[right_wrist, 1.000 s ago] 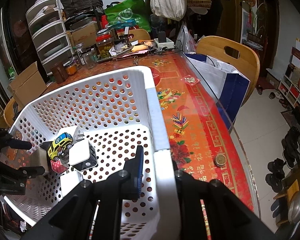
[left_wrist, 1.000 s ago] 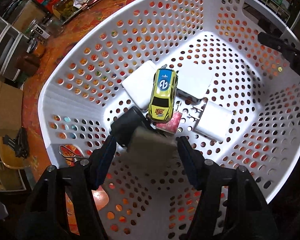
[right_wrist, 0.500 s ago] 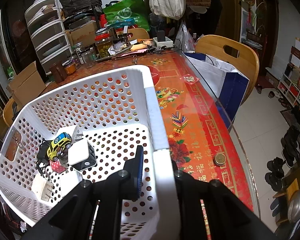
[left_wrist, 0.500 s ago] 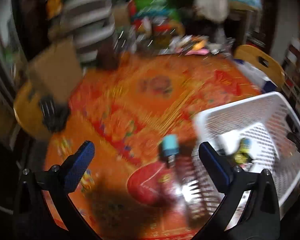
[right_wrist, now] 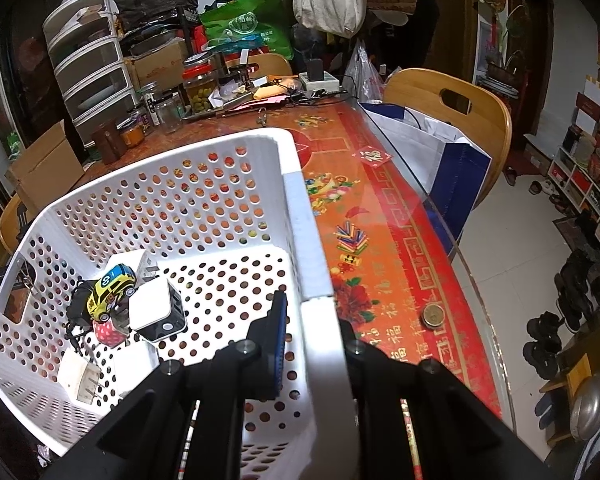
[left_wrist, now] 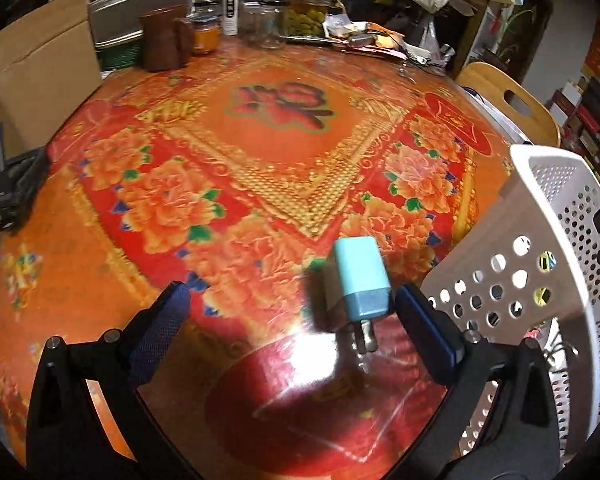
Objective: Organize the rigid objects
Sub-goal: 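Grasp the teal plug adapter with the left tool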
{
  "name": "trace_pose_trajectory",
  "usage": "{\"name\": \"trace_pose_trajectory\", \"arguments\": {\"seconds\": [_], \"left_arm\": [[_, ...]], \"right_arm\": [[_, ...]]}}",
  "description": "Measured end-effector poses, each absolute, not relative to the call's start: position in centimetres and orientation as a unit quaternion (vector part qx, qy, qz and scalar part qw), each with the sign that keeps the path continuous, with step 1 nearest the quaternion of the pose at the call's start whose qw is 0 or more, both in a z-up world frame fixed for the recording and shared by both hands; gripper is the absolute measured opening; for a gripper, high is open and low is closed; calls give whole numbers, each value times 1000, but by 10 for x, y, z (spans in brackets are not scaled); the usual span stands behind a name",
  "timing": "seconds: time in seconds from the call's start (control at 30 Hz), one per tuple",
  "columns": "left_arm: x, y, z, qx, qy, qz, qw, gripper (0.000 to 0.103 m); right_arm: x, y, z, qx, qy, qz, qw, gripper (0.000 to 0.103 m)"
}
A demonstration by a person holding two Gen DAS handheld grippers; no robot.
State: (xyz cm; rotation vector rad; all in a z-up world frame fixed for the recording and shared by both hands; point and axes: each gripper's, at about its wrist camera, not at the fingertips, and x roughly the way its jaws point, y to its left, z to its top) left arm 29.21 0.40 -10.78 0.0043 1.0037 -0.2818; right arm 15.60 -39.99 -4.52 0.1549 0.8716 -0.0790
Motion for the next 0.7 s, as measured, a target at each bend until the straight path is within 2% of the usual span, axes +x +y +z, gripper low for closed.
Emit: {"name": "trace_pose_trajectory", "arguments": {"seconds": [0.23, 0.37, 0.4, 0.5, 0.7], "left_arm": [[306, -1, -126, 10, 478, -129, 869, 99], [308, -5, -132, 23, 478, -116, 871, 74], [308, -7, -133, 27, 477, -113, 871, 71], [310, -12, -136, 38, 479, -110, 870, 64], [308, -17, -136, 53, 470, -101, 875, 60]], "right_arm": [[156, -400, -45, 74, 422, -42, 903, 13], [156, -400, -45, 74, 421, -42, 903, 13], [156, -400, -45, 74, 421, -42, 903, 13], [156, -400, -44, 74, 421, -41, 903, 13], [156, -400, -43, 74, 420, -40, 903, 13]]}}
